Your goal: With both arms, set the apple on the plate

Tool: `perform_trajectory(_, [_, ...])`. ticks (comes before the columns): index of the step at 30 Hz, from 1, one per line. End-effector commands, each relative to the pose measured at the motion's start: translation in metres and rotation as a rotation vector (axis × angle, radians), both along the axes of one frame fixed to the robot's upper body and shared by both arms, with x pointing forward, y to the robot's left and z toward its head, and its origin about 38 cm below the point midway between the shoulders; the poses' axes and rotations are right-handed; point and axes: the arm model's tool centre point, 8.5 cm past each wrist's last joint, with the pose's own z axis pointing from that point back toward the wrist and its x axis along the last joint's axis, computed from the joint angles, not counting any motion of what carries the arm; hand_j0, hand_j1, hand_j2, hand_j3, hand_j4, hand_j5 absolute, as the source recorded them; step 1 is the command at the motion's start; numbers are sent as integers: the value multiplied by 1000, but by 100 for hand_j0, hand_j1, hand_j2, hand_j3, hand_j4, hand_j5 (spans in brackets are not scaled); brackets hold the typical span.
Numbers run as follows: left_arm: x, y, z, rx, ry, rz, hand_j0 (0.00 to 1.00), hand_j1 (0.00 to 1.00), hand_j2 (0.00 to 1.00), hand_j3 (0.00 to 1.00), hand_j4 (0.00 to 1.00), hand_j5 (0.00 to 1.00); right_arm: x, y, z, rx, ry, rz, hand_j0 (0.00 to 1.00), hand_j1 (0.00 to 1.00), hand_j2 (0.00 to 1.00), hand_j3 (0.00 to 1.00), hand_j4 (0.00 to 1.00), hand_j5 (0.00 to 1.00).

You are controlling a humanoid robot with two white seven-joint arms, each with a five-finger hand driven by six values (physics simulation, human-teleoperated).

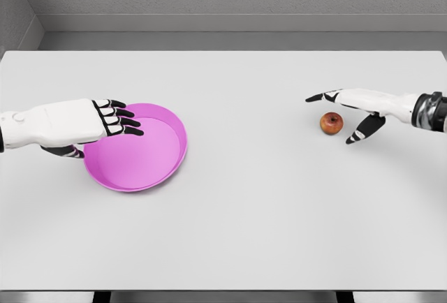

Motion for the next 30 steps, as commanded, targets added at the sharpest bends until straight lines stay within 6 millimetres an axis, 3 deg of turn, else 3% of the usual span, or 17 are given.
perform_trajectory(1, [0, 0, 0, -4, 2, 2, 100, 100, 100, 100, 100, 100, 1, -2, -2, 1, 5, -10, 100, 100, 100, 100, 100, 100])
perform_trajectory(6, [0, 0, 0, -4, 2, 2, 100, 100, 100, 100, 100, 100, 6, 1, -14, -8, 28, -20, 100, 100, 100, 100, 100, 100])
perform_trajectory(27, [0, 0, 0, -3, 3, 2, 100, 100, 100, 100, 100, 100, 15, -8, -21, -19, 47, -69, 100, 100, 100, 100, 100, 100])
perform_trajectory(30, [0, 0, 0, -3, 3, 2, 100, 100, 100, 100, 100, 100, 16, -6, -18, -14, 38, -62, 88, 88, 88, 88, 88, 88])
